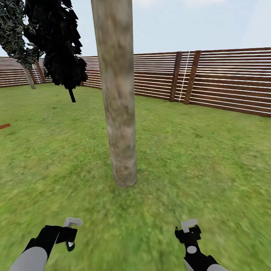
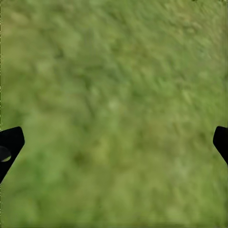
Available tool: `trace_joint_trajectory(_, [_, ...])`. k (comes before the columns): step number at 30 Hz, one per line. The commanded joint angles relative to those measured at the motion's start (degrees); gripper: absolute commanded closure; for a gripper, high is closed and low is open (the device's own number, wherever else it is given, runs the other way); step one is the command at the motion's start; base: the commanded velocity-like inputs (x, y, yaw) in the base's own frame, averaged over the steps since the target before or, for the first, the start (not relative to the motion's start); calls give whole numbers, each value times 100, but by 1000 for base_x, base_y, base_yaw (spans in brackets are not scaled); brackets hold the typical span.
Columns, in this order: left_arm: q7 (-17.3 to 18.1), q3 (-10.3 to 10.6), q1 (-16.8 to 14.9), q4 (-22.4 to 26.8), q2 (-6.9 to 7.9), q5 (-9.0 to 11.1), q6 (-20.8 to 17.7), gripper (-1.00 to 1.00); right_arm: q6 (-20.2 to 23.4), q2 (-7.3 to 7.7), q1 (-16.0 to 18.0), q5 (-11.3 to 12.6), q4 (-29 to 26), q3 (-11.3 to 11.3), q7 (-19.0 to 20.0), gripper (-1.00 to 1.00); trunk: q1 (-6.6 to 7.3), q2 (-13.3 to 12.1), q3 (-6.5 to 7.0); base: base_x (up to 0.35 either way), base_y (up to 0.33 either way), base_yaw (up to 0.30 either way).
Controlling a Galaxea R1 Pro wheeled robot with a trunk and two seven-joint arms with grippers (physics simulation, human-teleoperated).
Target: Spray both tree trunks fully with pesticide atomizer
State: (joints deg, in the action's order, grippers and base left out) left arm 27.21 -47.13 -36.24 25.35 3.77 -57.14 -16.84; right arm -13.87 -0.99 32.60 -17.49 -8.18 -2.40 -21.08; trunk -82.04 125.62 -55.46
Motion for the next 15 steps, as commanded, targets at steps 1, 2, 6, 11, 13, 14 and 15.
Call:
trace_joint_trajectory(1, [146, -39, -86, 21, 3, -41, -254, 100, -93, 1, -6, -14, 9, -20, -40, -100, 1, 2, -5, 91, -5, 0])
trace_joint_trajectory(2, [196, -35, -140, 30, -10, -48, -393, 100, -156, 1, -16, -19, 16, -18, -47, -100, 1, 2, -5, 174, -64, 0])
trace_joint_trajectory(6, [244, -11, -223, 41, -54, -84, -516, 100, -222, 2, -120, -11, 86, -14, -54, -100, 1, 2, -5, 238, -137, 0])
trace_joint_trajectory(11, [249, 314, -241, 48, -51, -77, -517, 100, -230, 27, -148, -11, 106, 51, -54, -100, 1, 2, -5, 245, -183, -149])
trace_joint_trajectory(13, [249, 343, -240, 107, -53, -58, -497, 100, -230, 28, -149, -14, 106, 54, -54, -100, 1, 2, -5, 186, -218, -290])
trace_joint_trajectory(14, [250, 348, -237, 153, -54, -52, -492, 100, -230, 28, -149, -15, 106, 56, -54, -100, 1, 2, -5, 162, -232, -296])
trace_joint_trajectory(15, [250, 351, -236, 206, -53, -47, -490, 100, -230, 30, -149, -16, 106, 60, -54, -100, 1, 2, -5, 166, -238, -298])
